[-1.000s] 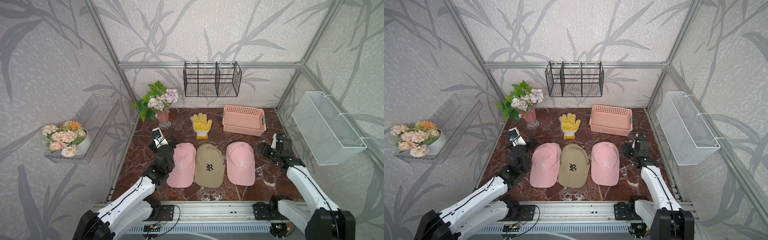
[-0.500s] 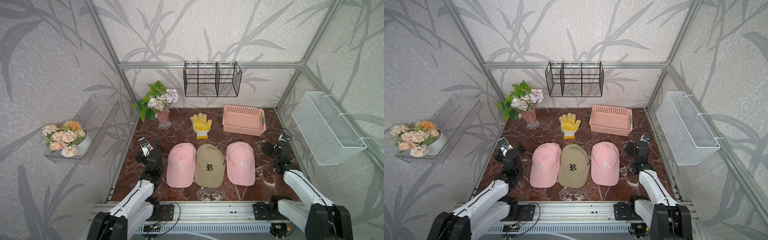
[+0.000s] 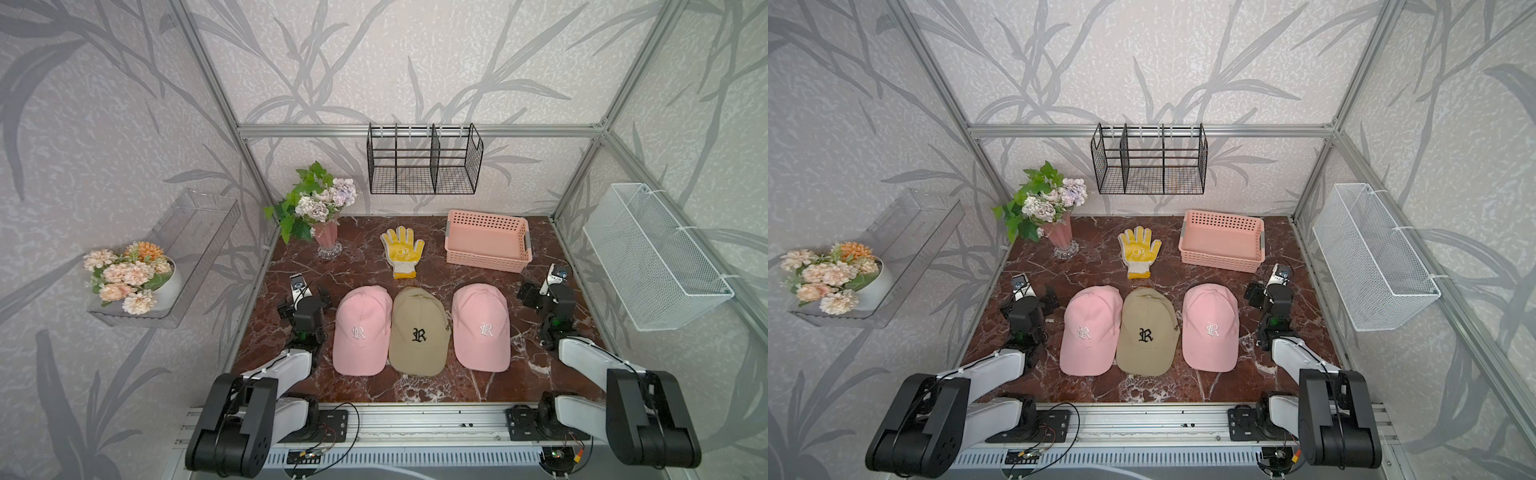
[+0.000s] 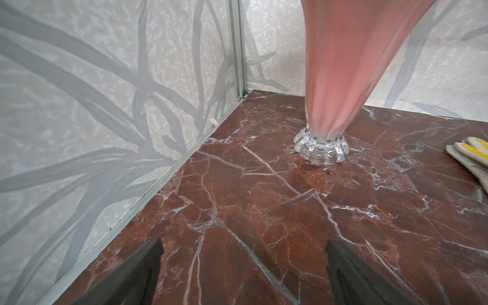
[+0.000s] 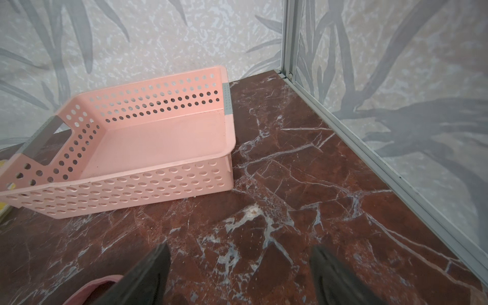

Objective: Turn the baseball cap inside out
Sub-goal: Reset both arms

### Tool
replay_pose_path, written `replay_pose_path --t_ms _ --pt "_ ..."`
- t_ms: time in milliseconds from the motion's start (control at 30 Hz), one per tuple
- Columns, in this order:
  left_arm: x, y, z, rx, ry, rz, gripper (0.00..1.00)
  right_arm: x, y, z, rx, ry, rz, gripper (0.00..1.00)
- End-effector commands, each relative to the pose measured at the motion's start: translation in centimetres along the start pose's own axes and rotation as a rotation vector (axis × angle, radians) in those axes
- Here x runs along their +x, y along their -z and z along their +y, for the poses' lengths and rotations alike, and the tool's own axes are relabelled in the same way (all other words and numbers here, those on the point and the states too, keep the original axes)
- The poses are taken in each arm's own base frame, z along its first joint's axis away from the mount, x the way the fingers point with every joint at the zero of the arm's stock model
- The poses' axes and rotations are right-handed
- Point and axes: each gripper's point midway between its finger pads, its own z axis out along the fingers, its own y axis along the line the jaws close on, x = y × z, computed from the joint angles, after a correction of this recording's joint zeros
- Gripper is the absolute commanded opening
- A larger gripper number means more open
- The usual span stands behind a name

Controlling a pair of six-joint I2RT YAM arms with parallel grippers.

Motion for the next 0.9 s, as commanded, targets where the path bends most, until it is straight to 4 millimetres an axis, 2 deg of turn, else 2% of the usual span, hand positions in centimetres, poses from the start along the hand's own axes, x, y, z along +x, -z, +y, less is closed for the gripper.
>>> replay_pose_path --t_ms 0,233,467,533,600,700,867 --pt "-2.0 -0.3 -1.3 0.075 0.017 -0.091 1.0 -1.7 -0.3 0.9 -0.047 0.03 -0.09 0.87" --pt "-3.1 -0.8 -2.7 0.159 0.004 -0.158 1.0 -0.9 -1.2 1.1 -0.064 0.069 -0.138 0.87" --pt "-2.4 -1.0 -4.1 0.252 0.013 -0.184 1.0 1.2 -1.8 1.4 -0.098 0.088 -0.173 0.89" --pt "-1.9 -1.0 -4.3 0.266 0.008 -0.191 1.0 1.3 -1.5 1.3 -0.092 0.086 -0.179 0.91" --pt "-1.9 -1.1 -4.3 0.263 0.01 -0.205 1.0 1.2 -1.8 1.1 -0.075 0.081 -0.17 0.99" --pt "-1.4 -2.1 -4.7 0.254 -0.003 -0.147 1.0 1.1 -2.5 0.3 -0.016 0.06 -0.139 0.99" --pt "-1.4 -2.2 -4.7 0.253 -0.007 -0.142 1.0 1.2 -2.6 0.4 -0.018 0.065 -0.133 0.99"
